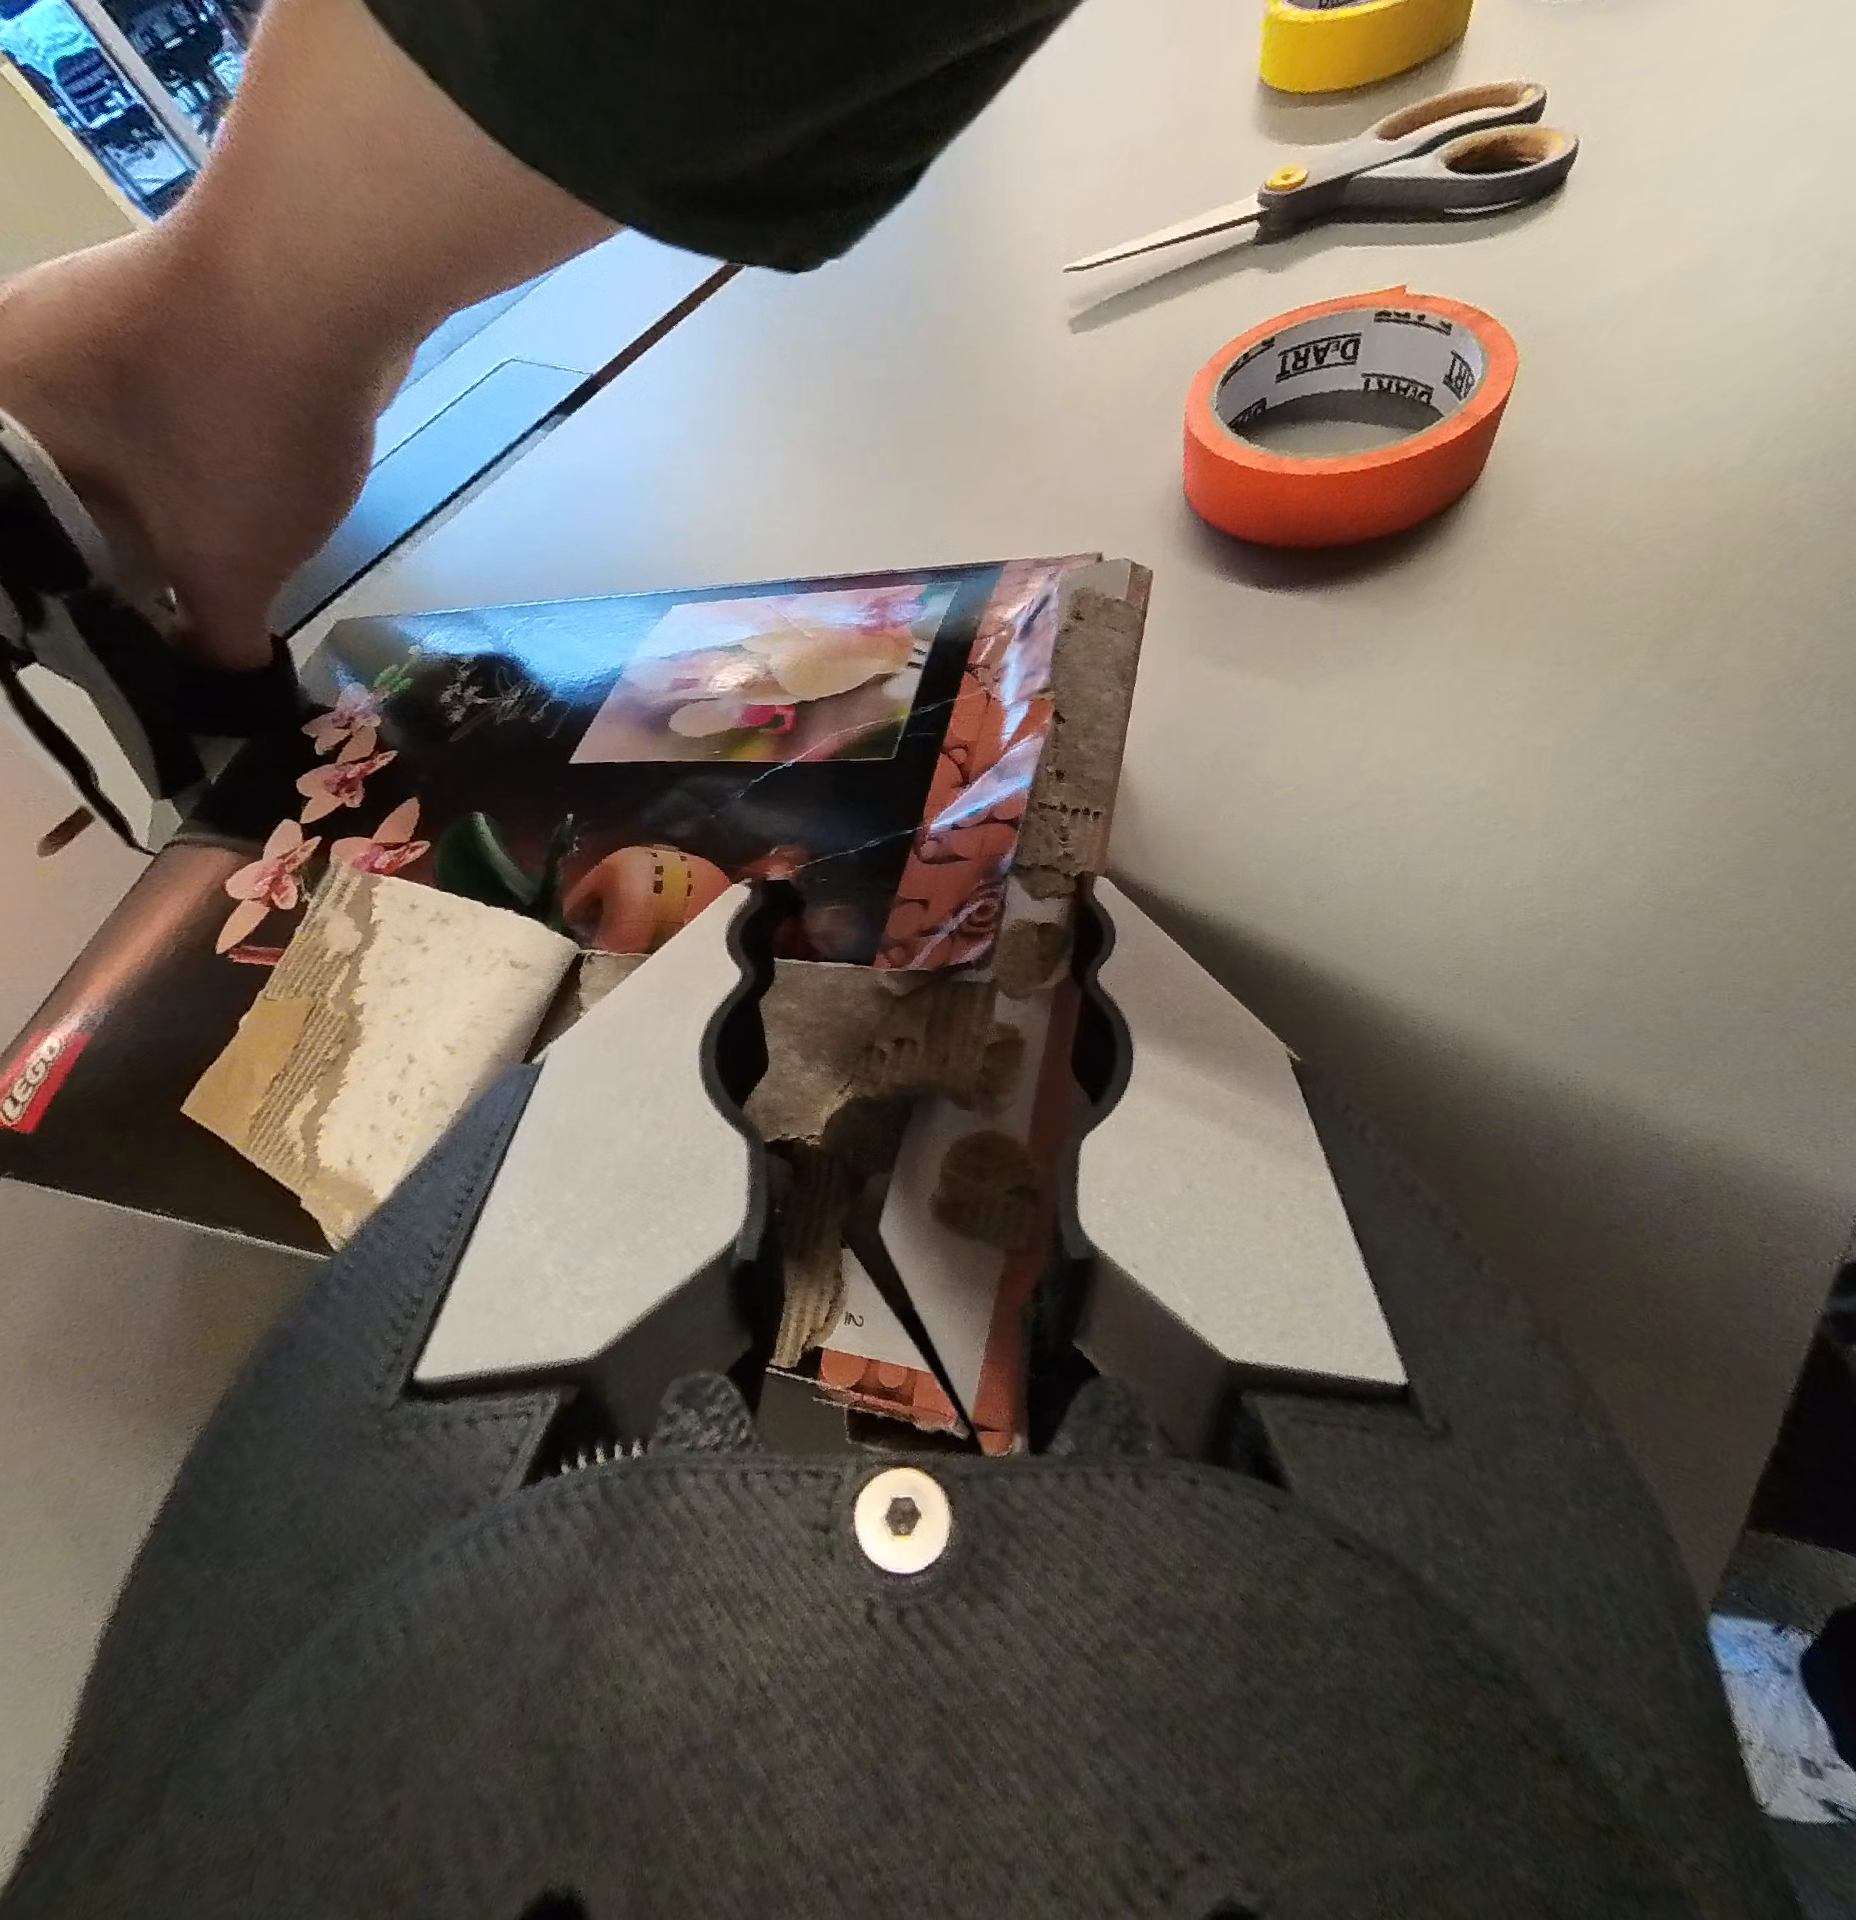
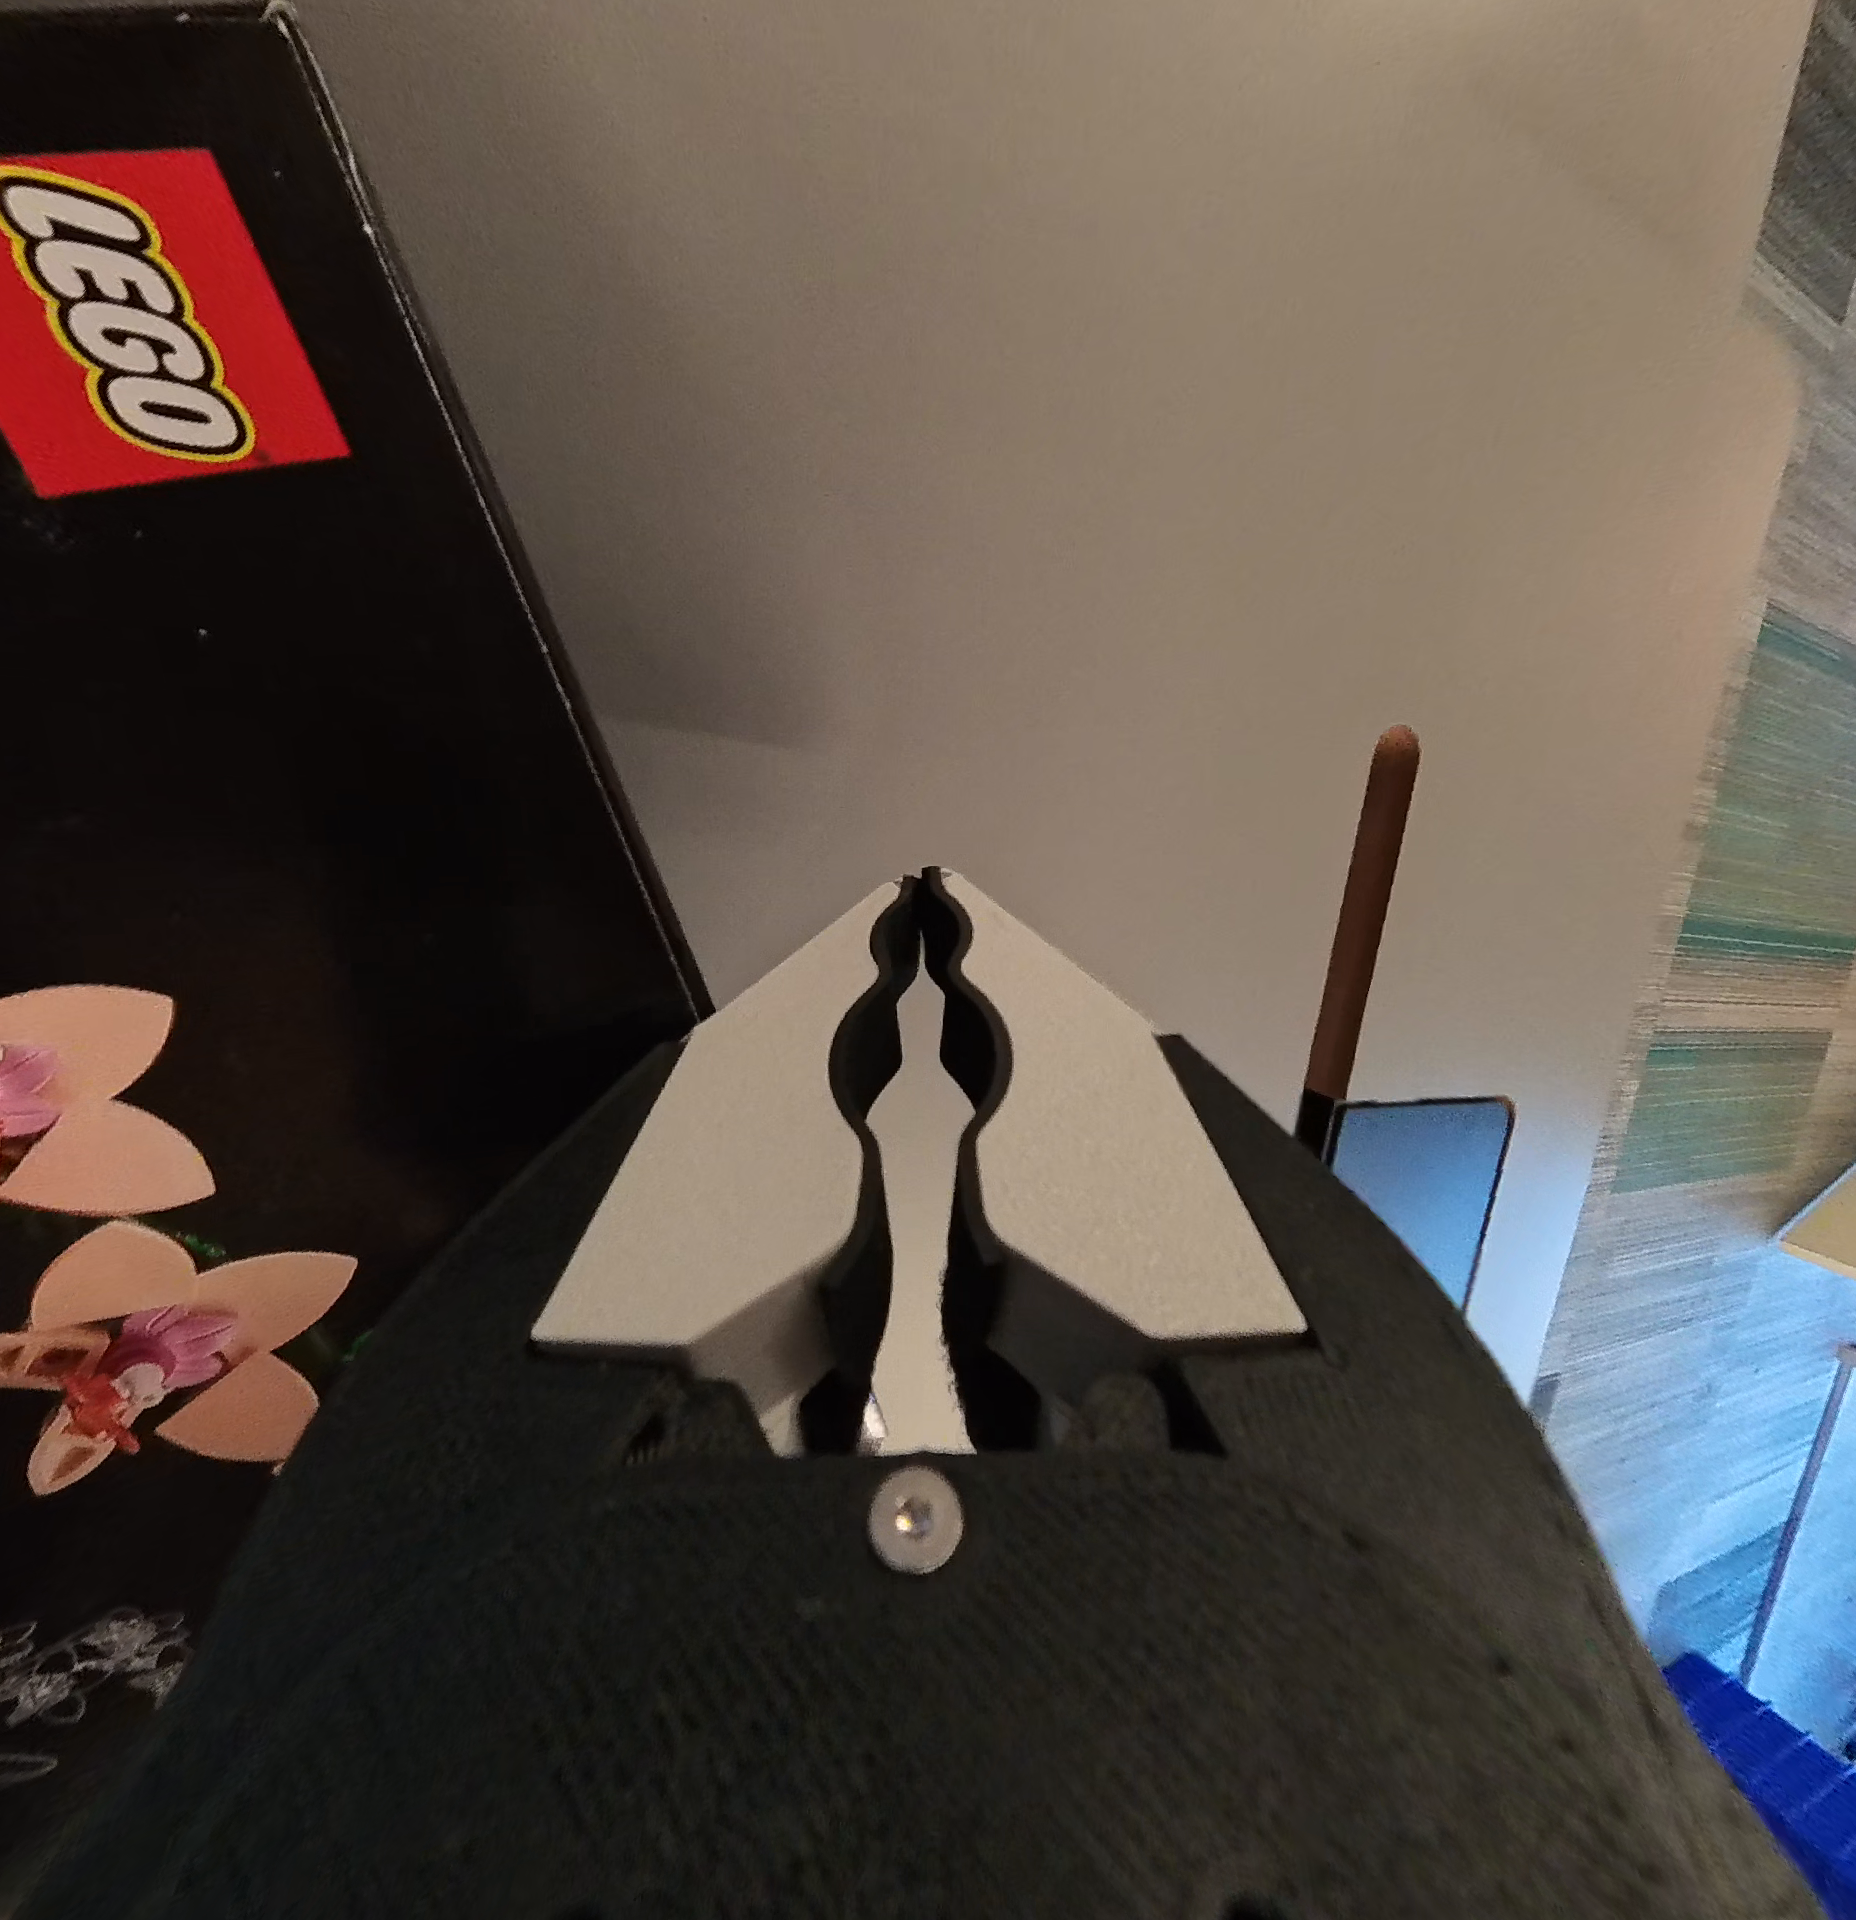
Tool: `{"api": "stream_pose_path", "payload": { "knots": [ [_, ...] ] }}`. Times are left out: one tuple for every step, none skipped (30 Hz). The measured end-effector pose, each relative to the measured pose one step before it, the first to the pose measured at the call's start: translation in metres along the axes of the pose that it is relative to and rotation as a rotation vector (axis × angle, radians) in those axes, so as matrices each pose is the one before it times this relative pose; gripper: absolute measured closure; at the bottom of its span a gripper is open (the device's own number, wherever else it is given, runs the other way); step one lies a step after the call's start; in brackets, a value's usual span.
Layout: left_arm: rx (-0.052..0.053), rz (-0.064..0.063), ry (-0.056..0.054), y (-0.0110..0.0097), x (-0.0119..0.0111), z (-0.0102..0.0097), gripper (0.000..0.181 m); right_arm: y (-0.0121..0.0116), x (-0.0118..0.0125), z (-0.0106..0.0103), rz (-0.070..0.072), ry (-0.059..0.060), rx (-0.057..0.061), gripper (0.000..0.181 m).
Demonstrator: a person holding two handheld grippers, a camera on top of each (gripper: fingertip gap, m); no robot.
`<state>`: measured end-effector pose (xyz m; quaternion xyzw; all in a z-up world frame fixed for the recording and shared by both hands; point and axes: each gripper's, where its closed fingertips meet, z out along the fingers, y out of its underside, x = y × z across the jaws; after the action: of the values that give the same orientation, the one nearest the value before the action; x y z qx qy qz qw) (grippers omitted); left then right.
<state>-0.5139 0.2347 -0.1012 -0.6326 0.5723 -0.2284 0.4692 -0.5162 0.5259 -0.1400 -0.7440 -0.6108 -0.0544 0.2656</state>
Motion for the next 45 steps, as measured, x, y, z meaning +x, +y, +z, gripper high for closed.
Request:
{"api": "stream_pose_path", "payload": {
  "knots": [
    [0.0031,-0.0072,0.0003,-0.00020,0.00061,-0.00026,0.124,0.00189,-0.00121,-0.00086,0.0091,-0.0050,-0.0042,0.181],
    [0.0036,0.0031,-0.0009,0.00002,0.00038,-0.00025,0.125,0.00129,-0.00054,-0.00091,0.0090,0.0016,0.0001,0.181],
    [0.0068,0.0033,-0.0022,-0.00015,0.00054,-0.00032,0.125,0.00052,-0.00036,-0.00094,0.0053,0.0040,0.0063,0.181],
    [0.0079,0.0049,-0.0009,-0.00011,0.00049,-0.00034,0.125,0.00076,-0.00039,-0.00093,0.0052,0.0050,0.0045,0.181],
    [0.0032,0.0043,0.0038,0.00005,0.00065,-0.00056,0.126,0.00118,-0.00031,-0.00087,0.0050,0.0028,0.0005,0.181],
    [0.0019,0.0022,0.0076,0.00004,0.00070,-0.00058,0.126,0.00129,-0.00021,-0.00085,0.0059,0.0026,-0.0004,0.181],
    [0.0030,0.0028,0.0098,0.00008,0.00087,-0.00085,0.126,0.00134,-0.00046,-0.00077,0.0050,0.0006,-0.0005,0.181],
    [0.0020,0.0050,0.0087,0.00019,0.00086,-0.00101,0.125,0.00126,-0.00055,-0.00084,0.0039,-0.0012,-0.0016,0.181],
    [0.0011,0.0034,0.0063,0.00030,0.00062,-0.00083,0.125,0.00118,-0.00036,-0.00087,0.0001,0.0015,0.0004,0.181],
    [-0.0008,0.0008,0.0073,0.00026,0.00054,-0.00081,0.125,0.00051,0.00007,-0.00116,-0.0050,0.0079,0.0052,0.181],
    [0.0001,-0.0004,0.0070,0.00026,0.00040,-0.00041,0.125,-0.00025,0.00115,-0.00129,-0.0116,0.0220,0.0103,0.181],
    [0.0023,-0.0036,0.0070,0.00013,0.00025,-0.00018,0.125,-0.00119,0.00296,-0.00233,-0.0143,0.0381,0.0162,0.181],
    [0.0034,-0.0111,0.0068,-0.00009,0.00007,0.00012,0.126,-0.00218,0.00596,-0.00466,-0.0051,0.0530,0.0196,0.181],
    [0.0063,-0.0116,-0.0015,-0.00069,-0.00134,0.00015,0.126,-0.00309,0.01358,-0.00878,0.0083,0.0952,0.0222,0.181],
    [0.0087,-0.0094,-0.0070,-0.00115,-0.00220,0.00025,0.131,-0.00610,0.02011,-0.01441,0.0298,0.1197,0.0441,0.181],
    [0.0068,-0.0052,0.0000,-0.00059,-0.00140,0.00038,0.136,-0.00882,0.01788,-0.01897,0.0651,0.0801,0.0620,0.181],
    [0.0049,-0.0059,-0.0031,-0.00070,-0.00181,0.00030,0.141,-0.01018,0.01249,-0.02278,0.0983,0.0322,0.0704,0.181],
    [0.0052,-0.0160,-0.0104,-0.00112,-0.00232,0.00051,0.144,-0.01076,0.00642,-0.02584,0.1041,0.0001,0.0794,0.180],
    [0.0050,-0.0160,-0.0074,-0.00094,-0.00139,0.00108,0.143,-0.00832,-0.00006,-0.02726,0.0975,-0.0197,0.0700,0.174],
    [0.0023,-0.0050,-0.0064,-0.00081,-0.00076,0.00159,0.143,-0.00382,-0.00627,-0.02823,0.0935,-0.0336,0.0488,0.168],
    [-0.0014,-0.0066,-0.0098,-0.00091,-0.00126,0.00233,0.143,0.00280,-0.00898,-0.02818,0.0954,-0.0243,0.0255,0.162],
    [-0.0047,-0.0145,-0.0095,-0.00137,-0.00126,0.00322,0.143,0.00955,-0.01130,-0.02716,0.1010,-0.0193,0.0090,0.157],
    [-0.0080,-0.0208,-0.0104,-0.00189,-0.00132,0.00429,0.144,0.01487,-0.01400,-0.02588,0.1013,-0.0272,0.0029,0.154],
    [-0.0098,-0.0214,-0.0165,-0.00215,-0.00153,0.00550,0.144,0.02042,-0.00892,-0.02367,0.1012,0.0091,-0.0076,0.144],
    [-0.0109,-0.0164,-0.0226,-0.00242,-0.00168,0.00630,0.144,0.02444,0.00049,-0.02196,0.1069,0.0590,-0.0198,0.132],
    [-0.0100,-0.0139,-0.0279,-0.00258,-0.00185,0.00681,0.144,0.02546,0.00434,-0.01923,0.1119,0.0625,-0.0193,0.127],
    [-0.0101,-0.0125,-0.0297,-0.00266,-0.00144,0.00685,0.144,0.02352,0.00700,-0.01553,0.1207,0.0589,-0.0152,0.125],
    [-0.0083,-0.0099,-0.0313,-0.00284,-0.00110,0.00670,0.144,0.01971,0.00693,-0.01085,0.1294,0.0408,-0.0063,0.124],
    [-0.0046,-0.0088,-0.0314,-0.00296,-0.00078,0.00612,0.144,0.01577,0.00526,-0.00563,0.1281,0.0184,-0.0064,0.126],
    [0.0003,-0.0056,-0.0281,-0.00306,-0.00013,0.00555,0.143,0.01190,0.00429,-0.00082,0.1105,0.0056,-0.0075,0.130],
    [0.0022,0.0021,-0.0200,-0.00276,0.00080,0.00437,0.142,0.00694,0.00256,0.00315,0.0889,-0.0059,0.0047,0.133],
    [0.0072,0.0095,-0.0063,-0.00301,0.00185,0.00269,0.141,0.00324,-0.00111,0.00567,0.0702,-0.0203,0.0107,0.133],
    [0.0170,0.0045,0.0069,-0.00473,0.00208,0.00030,0.139,0.00323,-0.00217,0.00742,0.0440,-0.0173,-0.0082,0.133],
    [0.0161,-0.0103,0.0079,-0.00545,-0.00084,-0.00308,0.143,0.00345,-0.00108,0.00750,0.0149,-0.0033,-0.0215,0.132],
    [0.0352,-0.0027,-0.0032,-0.00826,-0.00657,-0.00660,0.150,0.00193,-0.00096,0.00640,-0.0061,0.0008,-0.0171,0.132],
    [0.0605,0.0016,-0.0111,-0.01147,-0.01240,-0.00787,0.145,0.00055,-0.00043,0.00442,-0.0046,0.0044,-0.0070,0.132],
    [0.0495,-0.0182,0.0085,-0.01044,-0.01426,-0.00679,0.137,-0.00118,-0.00172,0.00247,0.0019,-0.0070,0.0037,0.130],
    [0.0136,-0.0357,0.0233,-0.00579,-0.01554,-0.00353,0.124,-0.00022,-0.00141,0.00173,0.0025,-0.0068,0.0011,0.130],
    [-0.0096,-0.0474,0.0227,-0.00214,-0.01862,-0.00087,0.114,0.00209,0.00038,0.00176,-0.0036,0.0036,-0.0084,0.131],
    [0.0017,-0.0579,0.0166,-0.00357,-0.02244,-0.00101,0.110,0.00321,0.00174,0.00150,-0.0113,0.0086,-0.0134,0.132],
    [0.0367,-0.0747,0.0754,-0.01033,-0.01411,-0.00340,0.115,0.00258,0.00175,0.00113,-0.0082,0.0032,-0.0104,0.129],
    [0.0579,-0.0663,0.1078,-0.01583,-0.00602,-0.00652,0.124,-0.00012,-0.00035,0.00002,0.0206,-0.0104,0.0030,0.130],
    [0.0178,-0.0278,0.0311,-0.01051,-0.01313,-0.00593,0.133,-0.00059,-0.00032,-0.00077,0.0251,-0.0066,-0.0010,0.131],
    [-0.0292,0.0174,-0.0573,-0.00207,-0.02449,-0.00474,0.130,-0.00236,-0.00095,-0.00116,0.0063,-0.0074,0.0056,0.131],
    [-0.0332,0.0439,-0.0763,0.00294,-0.02778,-0.00306,0.128,-0.00321,-0.00097,-0.00164,-0.0072,0.0015,0.0062,0.131]
  ]
}}
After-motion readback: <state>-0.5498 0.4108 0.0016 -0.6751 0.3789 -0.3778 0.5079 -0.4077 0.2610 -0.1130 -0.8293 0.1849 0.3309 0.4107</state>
